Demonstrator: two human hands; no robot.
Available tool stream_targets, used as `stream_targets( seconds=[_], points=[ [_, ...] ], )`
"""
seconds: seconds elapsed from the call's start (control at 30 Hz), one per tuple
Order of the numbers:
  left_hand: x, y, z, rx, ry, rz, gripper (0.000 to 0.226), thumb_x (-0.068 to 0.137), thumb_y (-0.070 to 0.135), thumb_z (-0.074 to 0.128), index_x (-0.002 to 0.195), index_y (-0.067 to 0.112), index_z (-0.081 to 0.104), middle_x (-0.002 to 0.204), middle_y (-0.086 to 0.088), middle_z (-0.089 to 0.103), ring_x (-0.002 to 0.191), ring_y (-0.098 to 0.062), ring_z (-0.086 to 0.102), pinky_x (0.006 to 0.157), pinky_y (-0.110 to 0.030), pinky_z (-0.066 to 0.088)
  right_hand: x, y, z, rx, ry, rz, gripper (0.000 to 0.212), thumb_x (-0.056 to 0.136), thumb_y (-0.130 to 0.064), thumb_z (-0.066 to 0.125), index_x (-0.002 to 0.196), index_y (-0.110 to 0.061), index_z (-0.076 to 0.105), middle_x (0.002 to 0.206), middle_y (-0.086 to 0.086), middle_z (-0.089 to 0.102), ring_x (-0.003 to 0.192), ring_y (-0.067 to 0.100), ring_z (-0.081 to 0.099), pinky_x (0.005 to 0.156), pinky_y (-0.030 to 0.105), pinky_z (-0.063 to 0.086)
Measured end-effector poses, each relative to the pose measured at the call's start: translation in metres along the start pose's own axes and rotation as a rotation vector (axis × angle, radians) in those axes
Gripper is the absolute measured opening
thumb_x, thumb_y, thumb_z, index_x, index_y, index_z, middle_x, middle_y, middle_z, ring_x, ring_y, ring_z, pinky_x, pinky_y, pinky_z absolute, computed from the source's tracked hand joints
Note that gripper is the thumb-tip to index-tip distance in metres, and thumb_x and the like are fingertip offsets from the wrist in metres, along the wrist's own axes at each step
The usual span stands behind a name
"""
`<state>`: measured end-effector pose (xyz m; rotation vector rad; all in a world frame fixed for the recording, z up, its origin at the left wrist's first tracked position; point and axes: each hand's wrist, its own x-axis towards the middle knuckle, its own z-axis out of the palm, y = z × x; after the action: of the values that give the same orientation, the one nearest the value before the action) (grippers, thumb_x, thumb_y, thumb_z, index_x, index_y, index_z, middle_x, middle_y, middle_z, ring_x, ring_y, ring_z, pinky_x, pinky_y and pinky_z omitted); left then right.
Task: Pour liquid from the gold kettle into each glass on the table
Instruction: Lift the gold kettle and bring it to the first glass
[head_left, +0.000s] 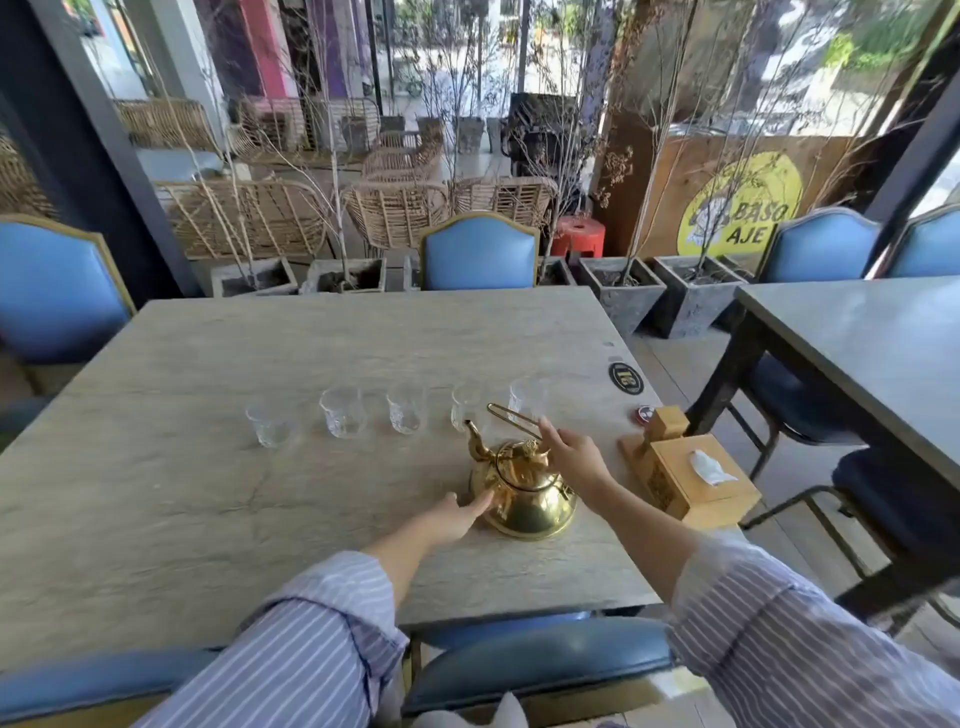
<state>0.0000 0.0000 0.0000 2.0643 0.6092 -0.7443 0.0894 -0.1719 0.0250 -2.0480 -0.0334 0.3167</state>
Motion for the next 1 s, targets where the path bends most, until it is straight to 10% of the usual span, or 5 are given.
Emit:
stream_targets(
  seconds=[0.27,0.5,1.0],
  points=[
    [0.031,0.008,0.047,-0.406,0.177,0.096,0.083,0.091,0.068,0.05,0.144,0.005,0.041,0.142,-0.013,0.055,0.126,-0.03,0.055,0.1,-0.034,0.046,-0.008,0.005,-0.007,0.119,-0.097,0.103,0.063,0.084,-0.065,0.055,0.053,-0.011,0.056,0.047,0.002,0.046,0.033,0.006,0.038,0.043,0.016,0.036],
    [0.063,0.011,0.055,-0.708,0.122,0.099,0.165,0.022,0.097,0.066,0.158,0.018,0.016,0.158,-0.008,0.038,0.14,-0.032,0.045,0.113,-0.058,0.041,-0.013,0.019,0.007,0.312,0.027,0.154,0.065,0.068,-0.073,0.062,0.043,-0.018,0.04,0.042,0.001,0.036,0.039,0.013,0.032,0.048,0.028,0.029],
    [0.048,0.03,0.038,-0.578,0.153,0.127,0.112,0.072,0.071,0.072,0.156,0.01,0.03,0.149,-0.005,0.05,0.135,-0.025,0.05,0.101,-0.03,0.041,0.003,0.006,0.019,0.374,0.286,0.067,0.062,0.082,-0.048,0.071,0.048,-0.008,0.037,0.046,0.004,0.027,0.041,0.013,0.019,0.048,0.02,0.032]
  ],
)
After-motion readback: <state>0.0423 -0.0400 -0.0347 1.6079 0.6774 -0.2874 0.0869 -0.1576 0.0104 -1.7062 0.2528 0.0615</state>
